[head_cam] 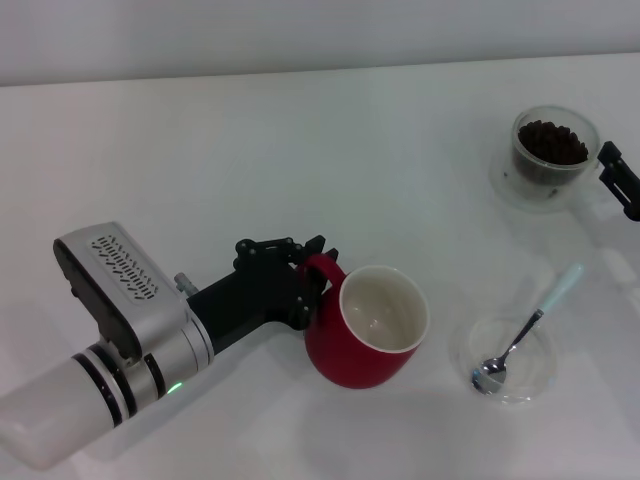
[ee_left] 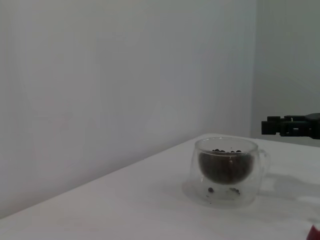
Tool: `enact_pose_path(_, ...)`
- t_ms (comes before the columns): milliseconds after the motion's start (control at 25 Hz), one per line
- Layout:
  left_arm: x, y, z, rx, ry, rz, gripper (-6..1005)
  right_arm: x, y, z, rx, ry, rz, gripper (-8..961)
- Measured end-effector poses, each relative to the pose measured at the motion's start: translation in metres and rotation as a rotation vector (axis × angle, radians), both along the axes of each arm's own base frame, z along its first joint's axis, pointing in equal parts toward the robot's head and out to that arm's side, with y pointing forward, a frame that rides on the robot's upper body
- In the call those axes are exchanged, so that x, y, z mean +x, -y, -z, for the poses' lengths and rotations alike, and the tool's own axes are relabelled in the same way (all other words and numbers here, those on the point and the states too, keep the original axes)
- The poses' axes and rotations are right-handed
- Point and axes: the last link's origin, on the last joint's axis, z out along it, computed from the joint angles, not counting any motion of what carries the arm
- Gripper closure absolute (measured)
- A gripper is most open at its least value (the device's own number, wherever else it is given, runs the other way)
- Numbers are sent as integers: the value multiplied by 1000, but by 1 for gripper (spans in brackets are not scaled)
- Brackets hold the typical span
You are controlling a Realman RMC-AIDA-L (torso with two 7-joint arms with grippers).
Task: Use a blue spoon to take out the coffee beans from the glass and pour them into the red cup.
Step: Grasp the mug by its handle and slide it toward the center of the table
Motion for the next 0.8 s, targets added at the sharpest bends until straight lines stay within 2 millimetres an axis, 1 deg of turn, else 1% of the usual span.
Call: enact_pose_path(800, -12, 4, 0, 2, -22, -37, 862, 0, 1, 0, 1, -2, -2, 187)
